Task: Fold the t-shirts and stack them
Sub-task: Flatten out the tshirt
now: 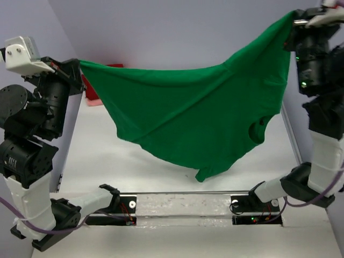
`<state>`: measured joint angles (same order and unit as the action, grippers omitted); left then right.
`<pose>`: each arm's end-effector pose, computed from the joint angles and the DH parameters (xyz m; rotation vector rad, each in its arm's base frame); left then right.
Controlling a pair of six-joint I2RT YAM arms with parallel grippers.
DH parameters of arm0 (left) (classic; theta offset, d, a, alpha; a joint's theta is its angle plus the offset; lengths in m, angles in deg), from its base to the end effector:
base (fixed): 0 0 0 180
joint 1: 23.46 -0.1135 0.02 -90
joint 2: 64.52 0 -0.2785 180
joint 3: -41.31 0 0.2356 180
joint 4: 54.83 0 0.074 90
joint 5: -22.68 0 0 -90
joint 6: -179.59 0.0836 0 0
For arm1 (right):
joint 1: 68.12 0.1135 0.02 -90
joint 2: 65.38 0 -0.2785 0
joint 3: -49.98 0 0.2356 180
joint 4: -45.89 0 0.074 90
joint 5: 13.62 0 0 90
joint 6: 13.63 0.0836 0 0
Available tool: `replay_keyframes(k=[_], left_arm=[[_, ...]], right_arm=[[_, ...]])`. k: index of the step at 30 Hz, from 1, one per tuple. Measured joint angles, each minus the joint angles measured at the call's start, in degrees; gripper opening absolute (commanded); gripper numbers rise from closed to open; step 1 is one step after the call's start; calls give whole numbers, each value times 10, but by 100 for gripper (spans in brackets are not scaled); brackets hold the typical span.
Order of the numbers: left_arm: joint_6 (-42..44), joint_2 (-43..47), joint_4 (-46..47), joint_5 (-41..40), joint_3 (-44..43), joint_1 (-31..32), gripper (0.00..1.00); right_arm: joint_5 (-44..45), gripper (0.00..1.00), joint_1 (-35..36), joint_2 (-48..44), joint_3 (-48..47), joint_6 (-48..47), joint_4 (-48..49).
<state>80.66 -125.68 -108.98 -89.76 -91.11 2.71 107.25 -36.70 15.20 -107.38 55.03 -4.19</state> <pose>0.1091 -0.0181 0.6251 -0.1453 1.2922 -0.2753 0.1576 0.0460 0.6831 -0.0462 1.1751 -0.1422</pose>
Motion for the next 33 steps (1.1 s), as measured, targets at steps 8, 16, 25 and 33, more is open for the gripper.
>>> replay_keyframes(k=[8,16,25,33], left_arm=[[25,-127,14,-12,-172,1,0],[45,-181,35,-32,-170,10,0],[38,-80,7,-39,-74,23,0],[16,74,-14,-57,-34,23,0]], right_arm=[[82,0,133,90,28,-222,147],[108,0,139,43,60,-303,246],[214,0,313,-46,140,-462,428],[319,0,422,-74,269,-656,667]])
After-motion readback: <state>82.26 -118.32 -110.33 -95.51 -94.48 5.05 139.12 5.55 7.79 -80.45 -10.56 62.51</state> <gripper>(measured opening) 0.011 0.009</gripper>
